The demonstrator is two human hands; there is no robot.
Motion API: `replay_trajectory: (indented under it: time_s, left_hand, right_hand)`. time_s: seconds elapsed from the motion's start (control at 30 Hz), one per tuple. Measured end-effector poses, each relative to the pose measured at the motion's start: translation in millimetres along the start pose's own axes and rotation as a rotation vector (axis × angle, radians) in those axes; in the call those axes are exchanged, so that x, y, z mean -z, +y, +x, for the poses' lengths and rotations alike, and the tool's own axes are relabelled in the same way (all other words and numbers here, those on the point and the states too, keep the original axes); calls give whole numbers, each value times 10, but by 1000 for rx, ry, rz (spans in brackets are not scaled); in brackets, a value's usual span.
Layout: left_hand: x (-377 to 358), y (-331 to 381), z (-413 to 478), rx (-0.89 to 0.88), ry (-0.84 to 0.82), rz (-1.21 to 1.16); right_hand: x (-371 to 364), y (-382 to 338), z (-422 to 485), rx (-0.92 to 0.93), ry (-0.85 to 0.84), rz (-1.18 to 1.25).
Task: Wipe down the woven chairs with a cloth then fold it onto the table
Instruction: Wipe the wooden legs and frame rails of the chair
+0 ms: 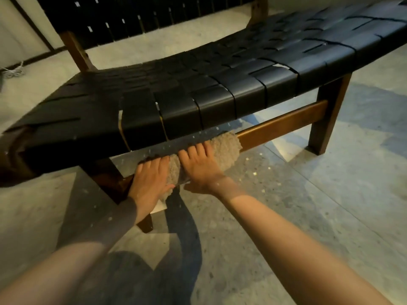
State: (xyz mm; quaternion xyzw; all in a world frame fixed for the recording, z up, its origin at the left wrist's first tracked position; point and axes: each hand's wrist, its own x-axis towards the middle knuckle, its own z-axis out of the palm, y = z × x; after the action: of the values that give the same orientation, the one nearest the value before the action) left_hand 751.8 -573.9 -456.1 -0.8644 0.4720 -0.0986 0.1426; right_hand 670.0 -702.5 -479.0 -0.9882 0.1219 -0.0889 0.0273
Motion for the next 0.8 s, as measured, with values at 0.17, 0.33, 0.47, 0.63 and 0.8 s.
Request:
replay_trajectory:
  time_s: [0.17, 0.33, 0.47, 0.63, 0.8]
  left_hand:
    - [84, -131, -87, 50, -130, -149]
    - [155, -14, -40, 106, -136, -122]
    - [160, 199, 40, 109, -49, -140]
    - [265, 541, 245, 51, 36, -174]
    - [191, 562, 309, 48, 61, -176]
  right_hand:
    - [144, -83, 7, 24, -69, 118]
    - [229, 57, -69, 55, -81, 59]
    - [222, 287, -142, 25, -60, -2]
    - [260, 633, -246, -72, -62, -89]
    - [231, 714, -234, -7, -73, -229]
